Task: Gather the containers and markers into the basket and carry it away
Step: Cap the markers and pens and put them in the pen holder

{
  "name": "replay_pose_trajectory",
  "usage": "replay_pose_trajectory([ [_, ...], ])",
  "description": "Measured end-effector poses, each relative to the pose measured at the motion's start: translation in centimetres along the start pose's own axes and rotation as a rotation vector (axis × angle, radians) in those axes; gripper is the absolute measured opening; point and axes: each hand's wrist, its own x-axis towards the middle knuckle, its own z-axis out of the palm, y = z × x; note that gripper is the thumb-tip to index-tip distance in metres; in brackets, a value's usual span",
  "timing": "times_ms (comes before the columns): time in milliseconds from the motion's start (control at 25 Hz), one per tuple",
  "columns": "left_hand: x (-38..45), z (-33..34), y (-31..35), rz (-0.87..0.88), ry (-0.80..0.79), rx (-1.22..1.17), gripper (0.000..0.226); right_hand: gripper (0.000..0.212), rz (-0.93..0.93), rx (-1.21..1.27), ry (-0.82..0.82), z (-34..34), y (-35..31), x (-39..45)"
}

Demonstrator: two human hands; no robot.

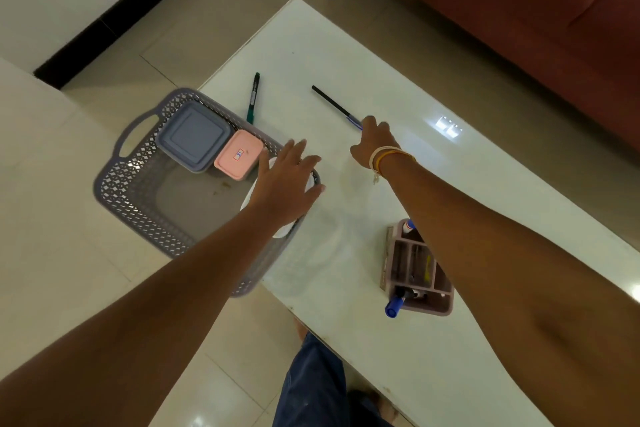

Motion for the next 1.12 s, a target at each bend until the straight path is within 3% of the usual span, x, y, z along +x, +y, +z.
replay_pose_trajectory([
  [160,1.3,0.8,-2.1,0.046,-0.125,0.123,0.069,0.068,-0.114,-0.234,-0.001,0.2,-1.1,2.9],
  [280,1.6,1.5,-2.8,0.042,-0.126,0.137,0.072,0.055,-0.158,-0.354,0.002,1.0,-1.2,3.5],
  [360,1.6,2.0,-2.7,0.037,-0.084,0.130,0.069,0.045,-0.198,-0.381,0.119,2.0,-0.8,2.9],
  [480,1.8,2.0,-2.4,0.016,-0.045,0.119,0.065,0.030,-0.217,-0.329,0.253,3.2,0.1,1.5],
  [760,-0.7,1.8,1.0,0.083,0.117,0.112,0.048,0.032,0.009,-0.047,0.123,1.6,0.2,-1.3],
  [920,-4.8,2.9,5.9,0.014,0.131,-0.193,0.035,0.025,-0.039,0.102,0.186,-1.1,1.1,-5.3],
  [1040,-8.2,4.1,9.6,-0.188,0.030,-0.545,0.027,0.015,-0.098,0.220,0.135,-2.4,4.0,-9.4],
  [1120,-10.2,4.9,11.4,-0.346,-0.081,-0.687,0.027,0.020,-0.157,0.335,0.119,-2.9,6.1,-12.5],
])
